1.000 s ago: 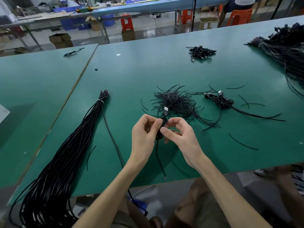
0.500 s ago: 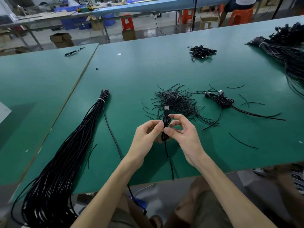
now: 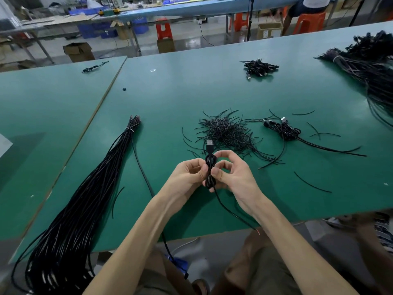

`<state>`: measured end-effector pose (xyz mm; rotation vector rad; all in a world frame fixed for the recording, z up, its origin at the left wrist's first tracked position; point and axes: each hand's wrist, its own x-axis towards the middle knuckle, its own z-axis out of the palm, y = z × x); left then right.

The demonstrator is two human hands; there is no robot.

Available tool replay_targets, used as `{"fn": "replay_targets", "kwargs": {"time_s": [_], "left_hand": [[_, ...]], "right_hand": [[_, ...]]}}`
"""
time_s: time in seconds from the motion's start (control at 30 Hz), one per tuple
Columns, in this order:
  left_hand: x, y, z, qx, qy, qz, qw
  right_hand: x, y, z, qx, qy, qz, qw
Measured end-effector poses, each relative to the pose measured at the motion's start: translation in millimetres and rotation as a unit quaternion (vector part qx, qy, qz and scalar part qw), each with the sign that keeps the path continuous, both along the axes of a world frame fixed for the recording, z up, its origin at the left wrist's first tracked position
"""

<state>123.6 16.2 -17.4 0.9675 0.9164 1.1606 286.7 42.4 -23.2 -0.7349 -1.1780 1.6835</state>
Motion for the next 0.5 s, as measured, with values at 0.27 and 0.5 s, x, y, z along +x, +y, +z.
{"fn": "replay_targets", "kwargs": {"time_s": [0.27, 0.5], "left_hand": [[-7.8, -3.8, 2.2, 0.021, 0.023, -0.074, 0.997], [-7.1, -7.0, 2.4, 0.079, 0.017, -0.061, 0.995]], "right_hand": [[-1.5, -1.3, 0.7, -0.030, 0.018, 0.013, 0.999], [-2.5, -3.8, 1.5, -0.010, -0.008, 0.031, 0.999]]}}
